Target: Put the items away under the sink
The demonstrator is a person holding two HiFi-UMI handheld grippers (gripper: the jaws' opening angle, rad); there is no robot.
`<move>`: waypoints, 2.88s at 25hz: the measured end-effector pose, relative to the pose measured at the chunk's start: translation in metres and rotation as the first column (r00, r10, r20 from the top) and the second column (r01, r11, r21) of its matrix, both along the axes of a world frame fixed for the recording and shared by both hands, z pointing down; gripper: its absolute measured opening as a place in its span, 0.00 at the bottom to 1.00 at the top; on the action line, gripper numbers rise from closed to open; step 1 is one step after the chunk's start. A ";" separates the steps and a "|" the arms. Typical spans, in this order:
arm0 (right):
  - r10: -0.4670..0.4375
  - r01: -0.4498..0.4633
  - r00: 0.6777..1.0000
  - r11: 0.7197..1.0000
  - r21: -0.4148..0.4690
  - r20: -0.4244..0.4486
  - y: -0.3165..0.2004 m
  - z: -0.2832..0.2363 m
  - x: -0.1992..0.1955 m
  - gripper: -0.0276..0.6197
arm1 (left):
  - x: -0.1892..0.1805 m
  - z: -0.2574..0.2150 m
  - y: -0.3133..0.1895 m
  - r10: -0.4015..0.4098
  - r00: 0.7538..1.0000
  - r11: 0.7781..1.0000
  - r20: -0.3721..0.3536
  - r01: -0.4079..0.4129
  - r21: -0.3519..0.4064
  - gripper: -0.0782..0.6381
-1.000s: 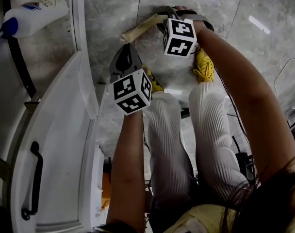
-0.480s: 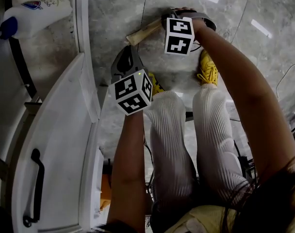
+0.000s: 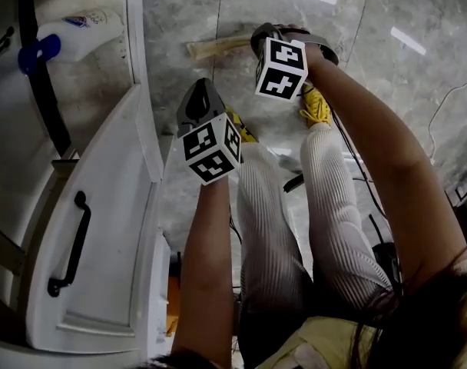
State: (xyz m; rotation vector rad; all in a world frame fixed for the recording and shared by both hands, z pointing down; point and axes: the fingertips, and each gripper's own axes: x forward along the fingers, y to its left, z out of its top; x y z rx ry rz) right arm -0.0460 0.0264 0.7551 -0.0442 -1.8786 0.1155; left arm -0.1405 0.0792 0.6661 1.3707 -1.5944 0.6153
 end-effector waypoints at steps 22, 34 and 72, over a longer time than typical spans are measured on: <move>0.368 -0.377 0.915 0.926 0.028 0.168 -0.127 -0.157 -0.065 0.10 | 0.000 -0.114 -0.047 0.034 0.999 0.998 0.011 -0.034 0.061 0.17; 0.351 -0.356 0.902 0.934 -0.026 0.251 -0.150 -0.167 -0.189 0.10 | -0.036 -0.137 -0.059 -0.030 1.000 0.992 -0.003 0.030 0.125 0.17; 0.585 -0.560 0.705 0.806 -0.192 0.400 -0.129 -0.229 -0.141 0.09 | -0.028 -0.185 -0.085 -0.115 0.991 0.967 -0.071 0.128 0.222 0.17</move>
